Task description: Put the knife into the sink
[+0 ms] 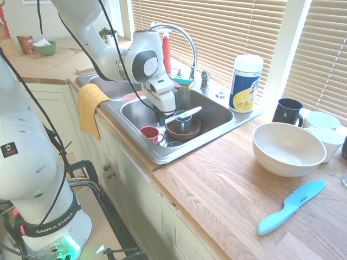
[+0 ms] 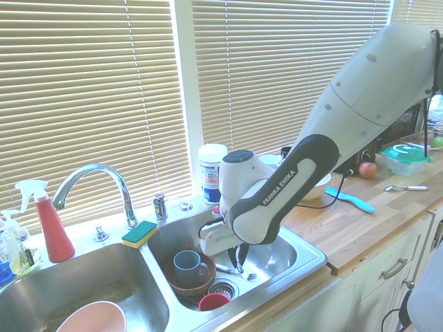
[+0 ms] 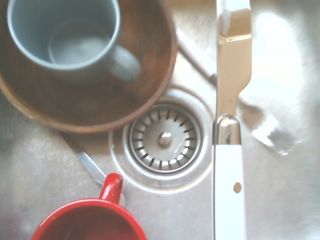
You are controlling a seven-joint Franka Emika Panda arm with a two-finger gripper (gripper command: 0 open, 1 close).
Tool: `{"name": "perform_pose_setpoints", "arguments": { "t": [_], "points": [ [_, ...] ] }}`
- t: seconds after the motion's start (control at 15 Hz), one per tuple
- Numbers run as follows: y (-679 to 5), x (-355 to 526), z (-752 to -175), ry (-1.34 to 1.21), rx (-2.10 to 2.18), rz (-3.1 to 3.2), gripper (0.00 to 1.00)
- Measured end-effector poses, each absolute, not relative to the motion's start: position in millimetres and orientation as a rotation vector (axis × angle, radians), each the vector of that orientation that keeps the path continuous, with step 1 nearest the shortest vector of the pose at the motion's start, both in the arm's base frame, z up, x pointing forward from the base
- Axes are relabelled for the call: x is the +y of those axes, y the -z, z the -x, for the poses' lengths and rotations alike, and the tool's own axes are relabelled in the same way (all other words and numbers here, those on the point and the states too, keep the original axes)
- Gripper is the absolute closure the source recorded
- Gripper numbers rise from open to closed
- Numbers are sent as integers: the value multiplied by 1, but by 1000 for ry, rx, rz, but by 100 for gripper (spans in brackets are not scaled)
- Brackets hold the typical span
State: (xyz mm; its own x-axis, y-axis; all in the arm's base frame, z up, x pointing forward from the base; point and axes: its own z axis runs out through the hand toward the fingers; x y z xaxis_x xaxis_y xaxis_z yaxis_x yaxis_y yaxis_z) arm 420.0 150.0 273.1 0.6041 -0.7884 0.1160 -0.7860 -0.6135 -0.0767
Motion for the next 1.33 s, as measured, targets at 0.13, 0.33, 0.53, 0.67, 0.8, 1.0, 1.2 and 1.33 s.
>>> {"name": "perform_pose_setpoints", "arguments": {
  "t": [0.13, 0.33, 0.53, 0.67, 0.8, 1.0, 1.2, 1.33],
  "points": [
    [-253, 143, -425, 205, 1371, 2802, 100],
    [-228, 132, -435, 184, 1375, 2796, 100],
    [-208, 128, -444, 158, 1382, 2789, 100],
    [-195, 124, -449, 144, 1387, 2787, 100],
    [-184, 121, -455, 128, 1399, 2789, 100],
    [-176, 123, -460, 121, 1426, 2784, 0],
    [-175, 133, -461, 127, 1438, 2780, 0],
    [-174, 135, -461, 124, 1449, 2776, 0]
  ]
}}
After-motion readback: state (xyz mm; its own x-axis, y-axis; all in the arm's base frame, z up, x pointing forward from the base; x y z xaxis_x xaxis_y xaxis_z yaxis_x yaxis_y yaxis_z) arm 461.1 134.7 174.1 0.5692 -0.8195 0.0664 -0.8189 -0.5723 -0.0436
